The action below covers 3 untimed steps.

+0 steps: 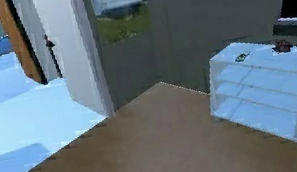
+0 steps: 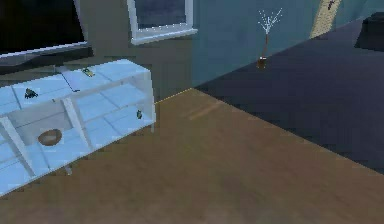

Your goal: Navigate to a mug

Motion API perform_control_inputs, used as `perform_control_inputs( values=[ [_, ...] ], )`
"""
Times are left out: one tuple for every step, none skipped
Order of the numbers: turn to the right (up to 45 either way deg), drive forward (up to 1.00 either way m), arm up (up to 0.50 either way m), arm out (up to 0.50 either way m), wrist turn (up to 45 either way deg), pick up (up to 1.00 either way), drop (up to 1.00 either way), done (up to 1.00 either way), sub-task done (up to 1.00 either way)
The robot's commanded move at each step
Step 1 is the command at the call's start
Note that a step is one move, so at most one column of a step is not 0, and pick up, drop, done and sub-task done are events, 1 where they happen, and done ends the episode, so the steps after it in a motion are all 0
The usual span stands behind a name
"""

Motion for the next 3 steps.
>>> perform_control_inputs(
  values=[
    [-42.0,0.0,0.0,0.0,0.0,0.0,0.0,0.0,0.0],
    [0.0,1.0,0.0,0.0,0.0,0.0,0.0,0.0,0.0],
    [0.0,1.0,0.0,0.0,0.0,0.0,0.0,0.0,0.0]
  ],
)
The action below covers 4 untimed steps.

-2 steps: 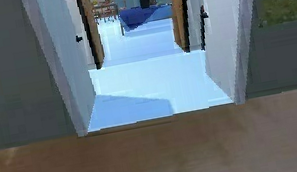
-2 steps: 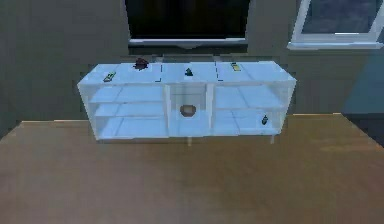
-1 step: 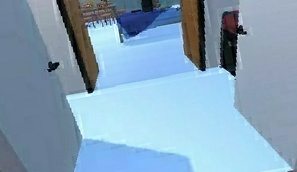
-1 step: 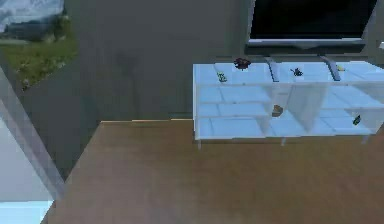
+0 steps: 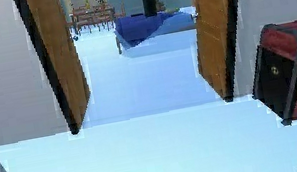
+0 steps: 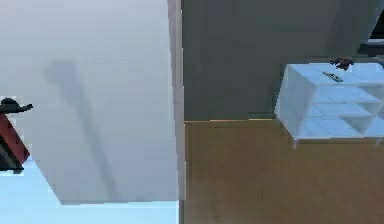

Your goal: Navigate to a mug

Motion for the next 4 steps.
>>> perform_control_inputs(
  values=[
    [0.0,1.0,0.0,0.0,0.0,0.0,0.0,0.0,0.0],
    [0.0,1.0,0.0,0.0,0.0,0.0,0.0,0.0,0.0],
    [-3.0,0.0,0.0,0.0,0.0,0.0,0.0,0.0,0.0],
    [0.0,1.0,0.0,0.0,0.0,0.0,0.0,0.0,0.0]
  ],
)
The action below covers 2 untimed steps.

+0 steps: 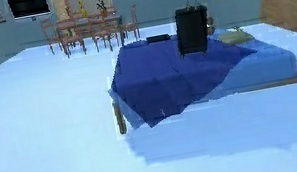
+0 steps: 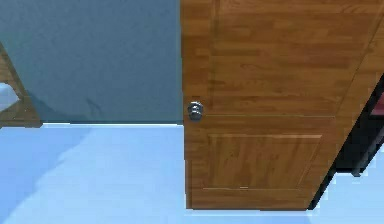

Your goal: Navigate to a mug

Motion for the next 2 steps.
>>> perform_control_inputs(
  values=[
    [0.0,0.2,0.0,0.0,0.0,0.0,0.0,0.0,0.0],
    [-45.0,0.0,0.0,0.0,0.0,0.0,0.0,0.0,0.0]
  ],
)
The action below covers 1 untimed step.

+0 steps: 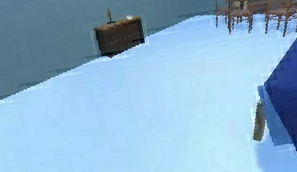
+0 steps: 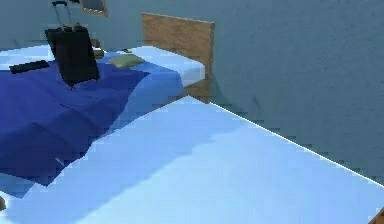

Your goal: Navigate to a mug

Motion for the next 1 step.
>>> perform_control_inputs(
  values=[
    [-21.0,0.0,0.0,0.0,0.0,0.0,0.0,0.0,0.0]
  ],
)
